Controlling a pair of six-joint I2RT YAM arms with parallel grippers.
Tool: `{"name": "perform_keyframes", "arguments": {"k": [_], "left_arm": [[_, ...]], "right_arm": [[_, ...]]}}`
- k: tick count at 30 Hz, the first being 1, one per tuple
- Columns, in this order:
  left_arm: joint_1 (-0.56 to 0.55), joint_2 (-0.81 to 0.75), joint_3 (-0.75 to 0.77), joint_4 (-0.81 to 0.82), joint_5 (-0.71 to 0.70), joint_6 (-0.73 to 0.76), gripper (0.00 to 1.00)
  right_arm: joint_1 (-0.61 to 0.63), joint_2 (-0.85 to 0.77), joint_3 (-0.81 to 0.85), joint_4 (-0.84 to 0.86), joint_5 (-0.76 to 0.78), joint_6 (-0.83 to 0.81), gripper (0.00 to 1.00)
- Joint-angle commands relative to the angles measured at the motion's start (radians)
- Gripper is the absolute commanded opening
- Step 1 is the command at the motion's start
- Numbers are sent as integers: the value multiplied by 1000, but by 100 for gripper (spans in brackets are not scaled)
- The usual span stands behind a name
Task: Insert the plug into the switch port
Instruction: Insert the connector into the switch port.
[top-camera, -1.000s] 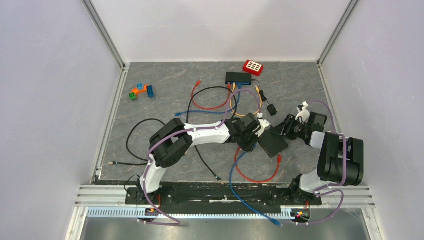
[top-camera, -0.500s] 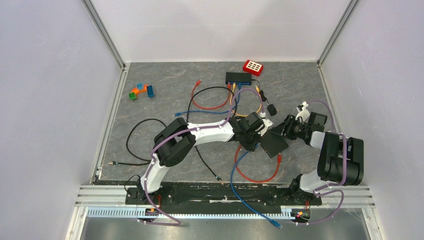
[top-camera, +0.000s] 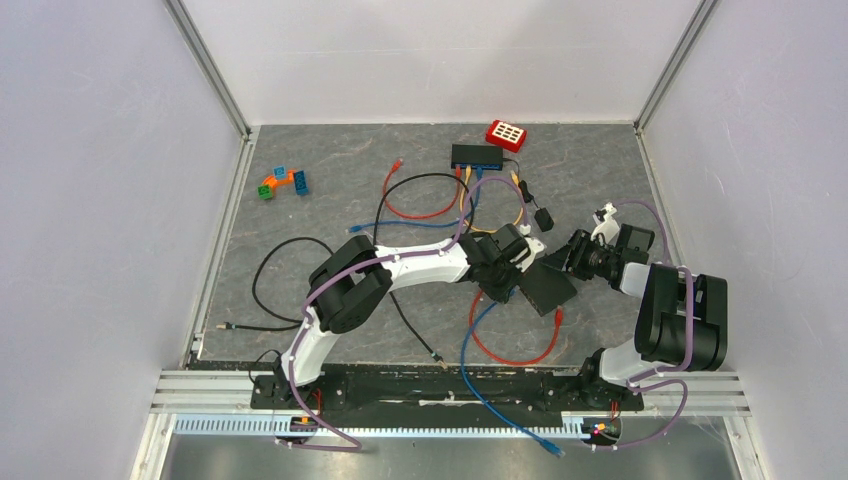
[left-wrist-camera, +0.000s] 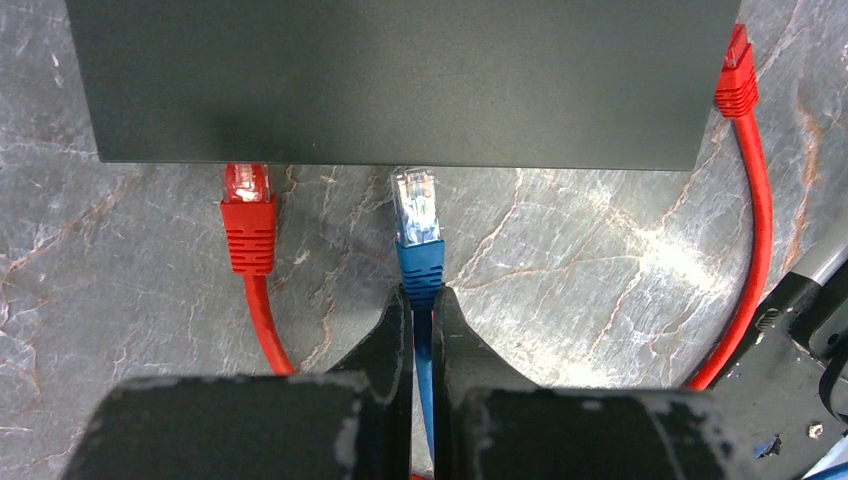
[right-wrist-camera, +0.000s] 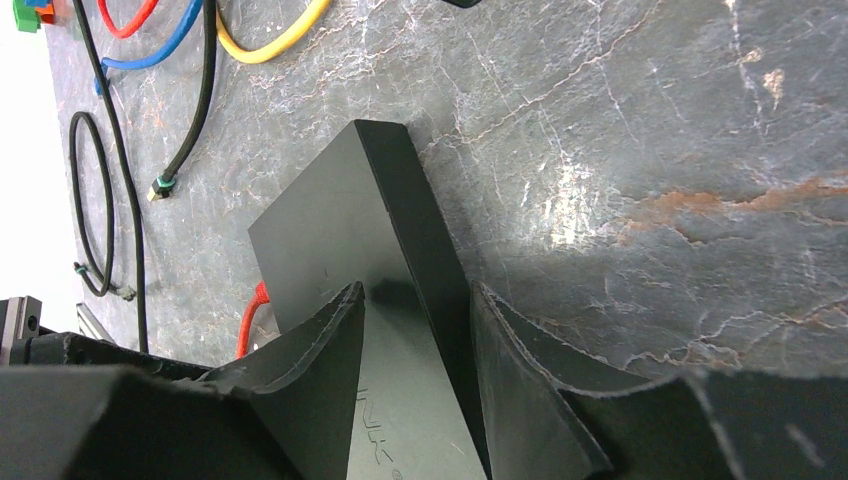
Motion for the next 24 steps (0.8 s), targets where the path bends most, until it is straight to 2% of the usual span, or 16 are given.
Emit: {"name": "perform_keyframes", "arguments": {"k": [1, 7, 24], "left_arm": [[9, 49, 24, -119, -52, -41, 2], [9, 47, 10, -57, -1, 1, 2], [11, 36, -31, 17, -38, 14, 2]], "right_arm": [[6, 30, -10, -113, 41, -31, 46], [7, 34, -14, -111, 22, -34, 46], [6, 39, -33, -109, 19, -45, 46]]}}
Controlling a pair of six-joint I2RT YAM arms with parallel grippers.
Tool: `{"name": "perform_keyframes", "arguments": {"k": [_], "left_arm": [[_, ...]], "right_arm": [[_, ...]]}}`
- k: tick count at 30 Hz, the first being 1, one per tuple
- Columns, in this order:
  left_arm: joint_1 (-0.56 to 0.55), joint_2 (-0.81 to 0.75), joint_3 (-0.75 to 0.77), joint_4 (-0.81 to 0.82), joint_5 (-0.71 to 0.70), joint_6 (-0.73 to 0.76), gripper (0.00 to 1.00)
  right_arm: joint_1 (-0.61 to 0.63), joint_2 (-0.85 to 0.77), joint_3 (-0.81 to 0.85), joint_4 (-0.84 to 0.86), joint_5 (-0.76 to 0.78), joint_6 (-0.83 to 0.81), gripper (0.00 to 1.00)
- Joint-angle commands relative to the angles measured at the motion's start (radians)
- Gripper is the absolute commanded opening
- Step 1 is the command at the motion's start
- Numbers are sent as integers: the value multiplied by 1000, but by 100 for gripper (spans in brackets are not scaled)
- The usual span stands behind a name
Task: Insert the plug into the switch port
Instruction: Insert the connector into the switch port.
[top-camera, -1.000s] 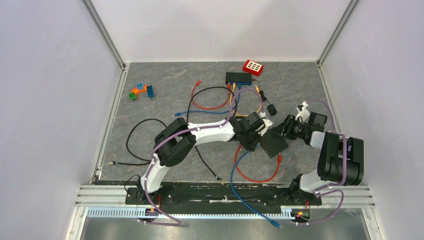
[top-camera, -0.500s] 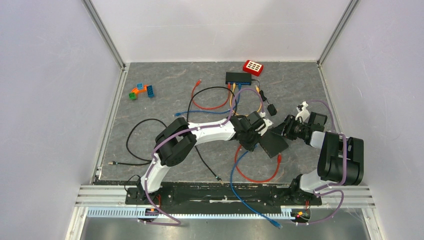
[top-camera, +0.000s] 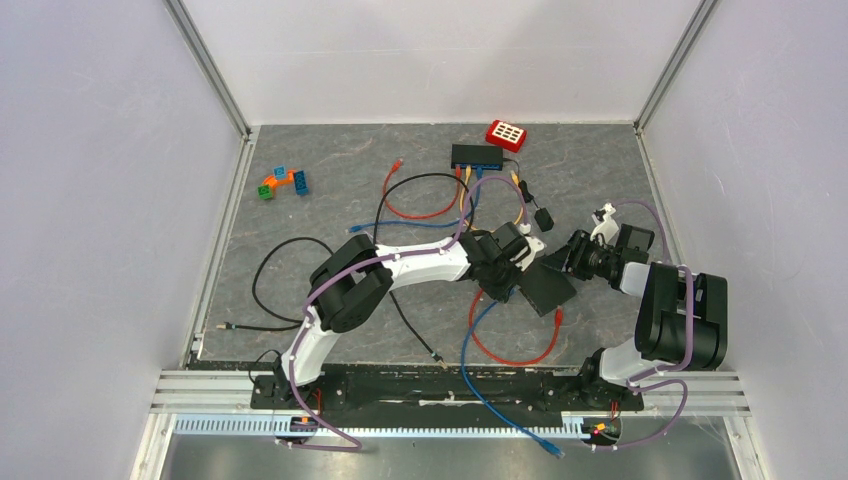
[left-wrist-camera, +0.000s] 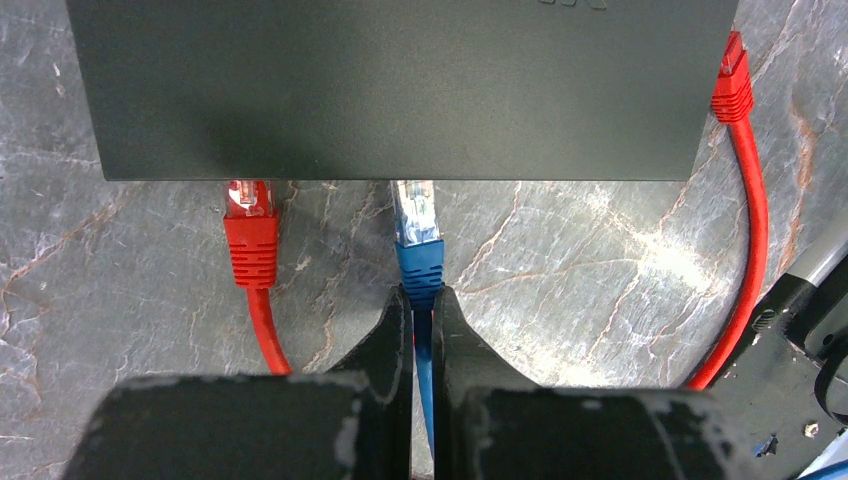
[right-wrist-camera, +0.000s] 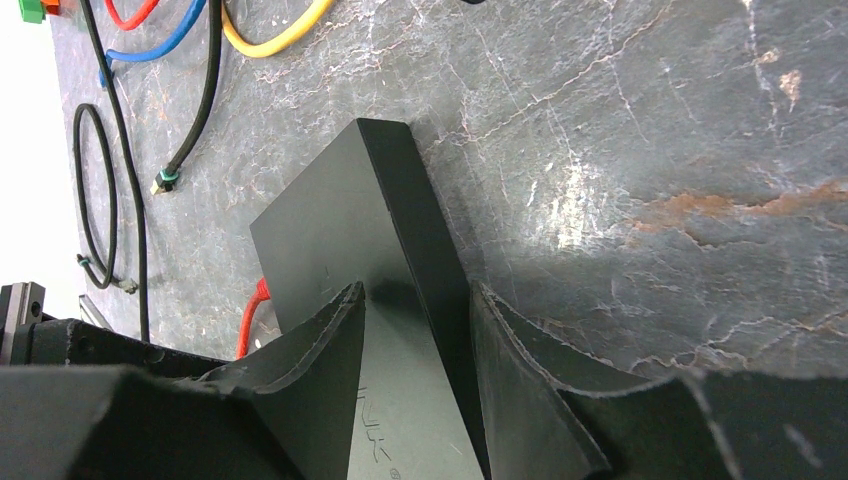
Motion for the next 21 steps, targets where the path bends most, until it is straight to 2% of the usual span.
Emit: {"name": "perform_keyframes", "arguments": {"k": [1, 4, 12, 17, 21], "left_arm": [[6, 20, -55, 40, -53, 11, 2], [7, 11, -89, 81, -49, 19, 2], [12, 23, -88, 63, -56, 56, 2], [29, 26, -99, 99, 16, -4, 2], [30, 27, -108, 103, 11, -25, 2]], "right_arm": [[8, 36, -35, -106, 36, -34, 46], [8, 47, -36, -106, 31, -31, 46], [7, 48, -36, -106, 29, -31, 46], [8, 57, -42, -105, 16, -28, 46], [8, 66, -49, -105, 14, -28, 46]]}}
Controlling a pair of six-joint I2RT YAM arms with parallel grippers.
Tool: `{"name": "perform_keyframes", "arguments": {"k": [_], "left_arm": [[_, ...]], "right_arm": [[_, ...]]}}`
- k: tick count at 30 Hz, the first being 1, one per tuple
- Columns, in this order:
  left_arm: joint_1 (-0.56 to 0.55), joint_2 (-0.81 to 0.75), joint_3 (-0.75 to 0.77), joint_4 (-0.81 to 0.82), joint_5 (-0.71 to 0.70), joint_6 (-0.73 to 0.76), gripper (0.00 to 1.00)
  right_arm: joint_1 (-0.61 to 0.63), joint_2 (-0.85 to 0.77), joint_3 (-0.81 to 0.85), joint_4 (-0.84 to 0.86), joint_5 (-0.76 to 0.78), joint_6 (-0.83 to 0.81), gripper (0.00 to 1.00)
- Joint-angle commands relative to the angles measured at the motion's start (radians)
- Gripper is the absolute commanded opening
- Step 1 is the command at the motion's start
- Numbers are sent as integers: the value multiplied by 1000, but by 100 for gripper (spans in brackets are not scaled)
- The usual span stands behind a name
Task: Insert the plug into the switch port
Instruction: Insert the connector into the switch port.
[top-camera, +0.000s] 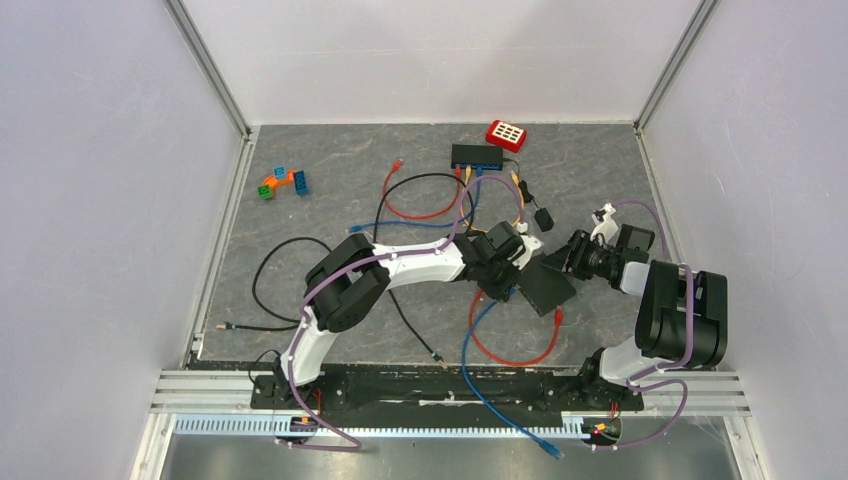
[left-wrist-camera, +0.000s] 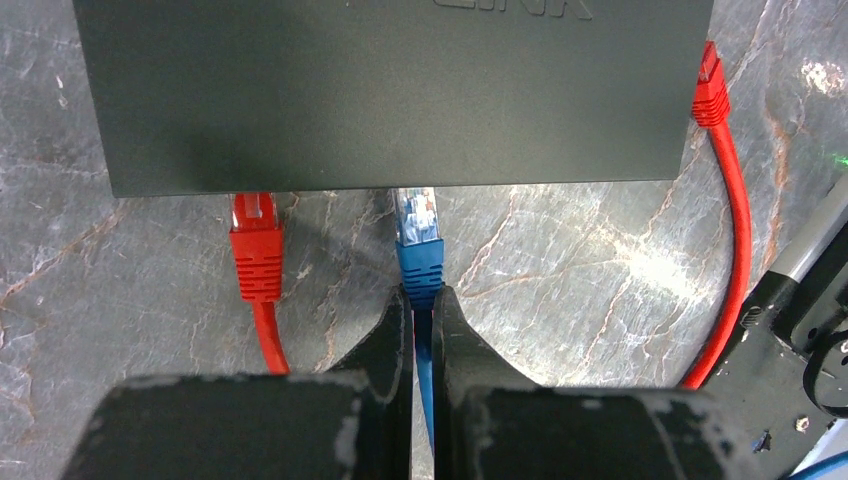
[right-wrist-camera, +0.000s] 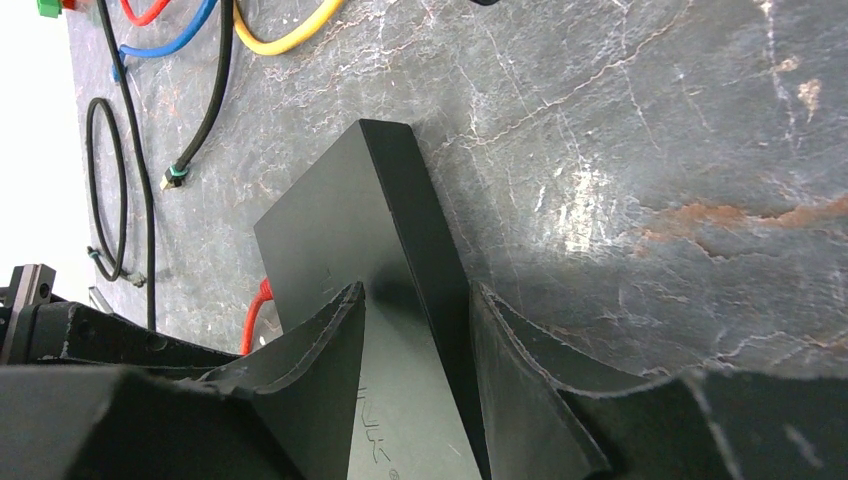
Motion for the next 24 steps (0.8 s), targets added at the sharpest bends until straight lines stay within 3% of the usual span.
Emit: {"name": "perform_keyframes", "arguments": {"k": [1, 10, 24], "left_arm": [[9, 56, -38, 2, -33, -20, 2], [9, 39, -66, 65, -27, 25, 2], [8, 38, -149, 252, -74, -11, 2]], "right_arm": [[12, 51, -49, -120, 38, -24, 46], [22, 83, -62, -112, 0, 2, 45], [44, 58, -245, 73, -18, 189, 42]]}}
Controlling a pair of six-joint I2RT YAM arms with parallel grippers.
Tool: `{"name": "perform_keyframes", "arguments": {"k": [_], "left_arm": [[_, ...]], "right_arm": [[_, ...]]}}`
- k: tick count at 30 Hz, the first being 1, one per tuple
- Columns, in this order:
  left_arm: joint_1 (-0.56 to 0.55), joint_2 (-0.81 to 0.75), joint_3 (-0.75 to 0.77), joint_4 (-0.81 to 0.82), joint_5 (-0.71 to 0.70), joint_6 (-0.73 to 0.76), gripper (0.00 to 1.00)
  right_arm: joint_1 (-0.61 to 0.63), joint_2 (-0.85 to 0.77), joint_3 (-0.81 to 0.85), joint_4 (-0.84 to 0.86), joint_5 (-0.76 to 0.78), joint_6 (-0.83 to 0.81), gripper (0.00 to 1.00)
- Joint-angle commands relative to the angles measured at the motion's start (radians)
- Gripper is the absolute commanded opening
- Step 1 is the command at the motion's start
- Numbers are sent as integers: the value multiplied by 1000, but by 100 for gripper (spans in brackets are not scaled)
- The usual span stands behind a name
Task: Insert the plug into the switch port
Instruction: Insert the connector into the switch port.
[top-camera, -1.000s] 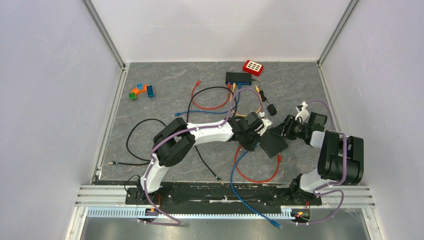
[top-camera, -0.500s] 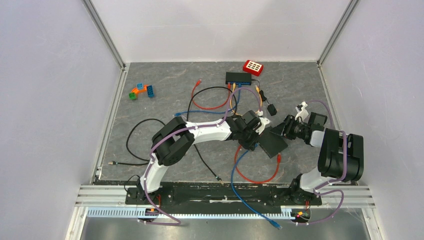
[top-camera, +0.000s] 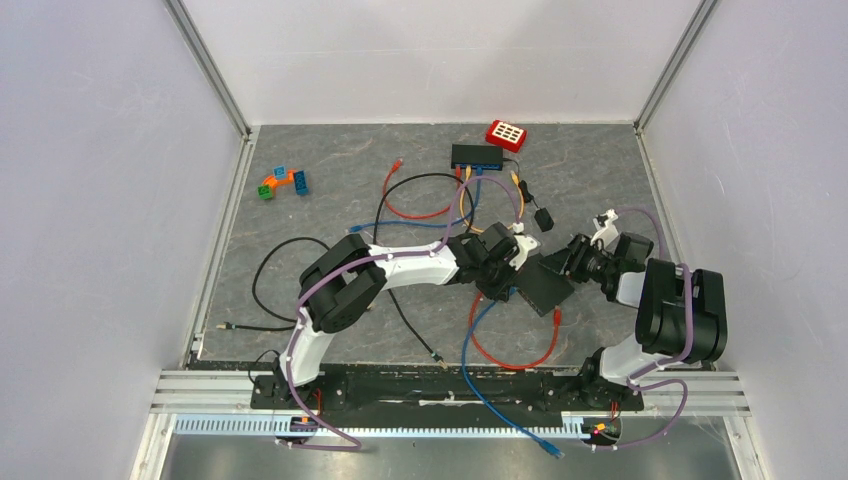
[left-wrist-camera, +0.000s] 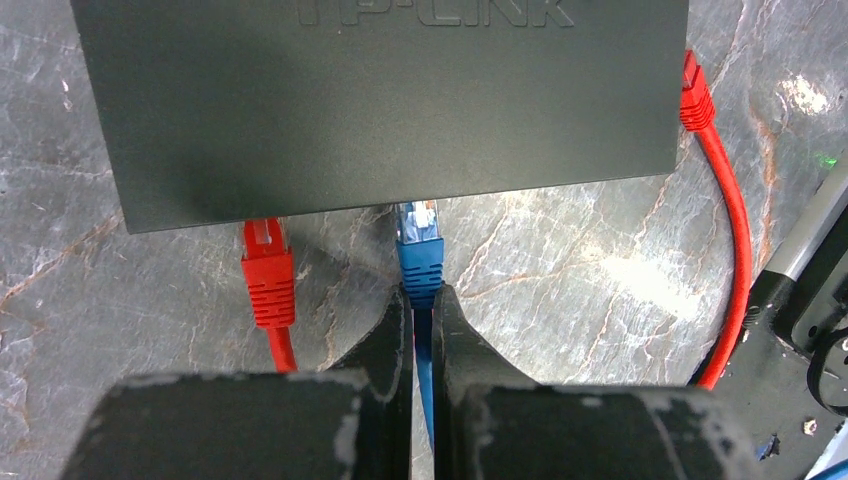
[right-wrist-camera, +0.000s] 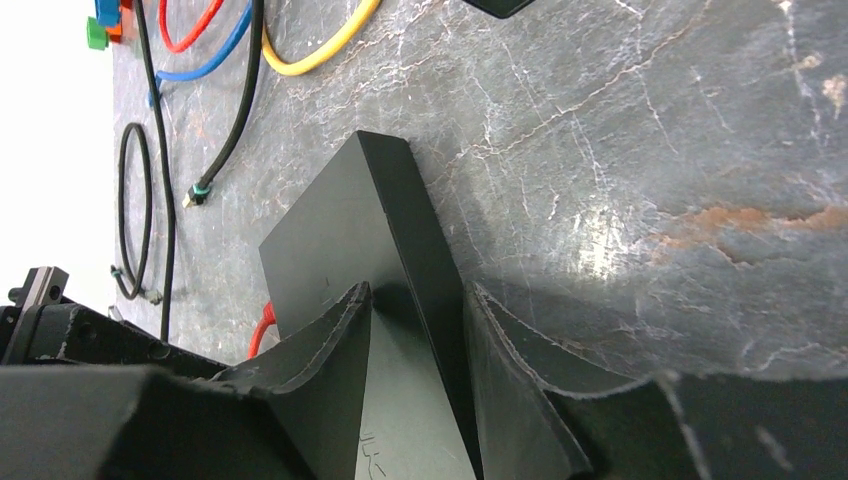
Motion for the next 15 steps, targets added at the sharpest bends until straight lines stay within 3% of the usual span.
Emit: {"name": "perform_keyframes", "arguments": {"k": [1, 6, 15], "left_arm": [[2, 67, -73, 157, -97, -13, 2], [2, 47, -87, 223, -116, -47, 2], [-4, 58, -60, 295, -25, -83, 2]], "right_arm": [[43, 33, -136, -178, 26, 84, 42], [45, 7, -157, -192, 35, 79, 41], [57, -14, -205, -170, 38, 63, 41]]}}
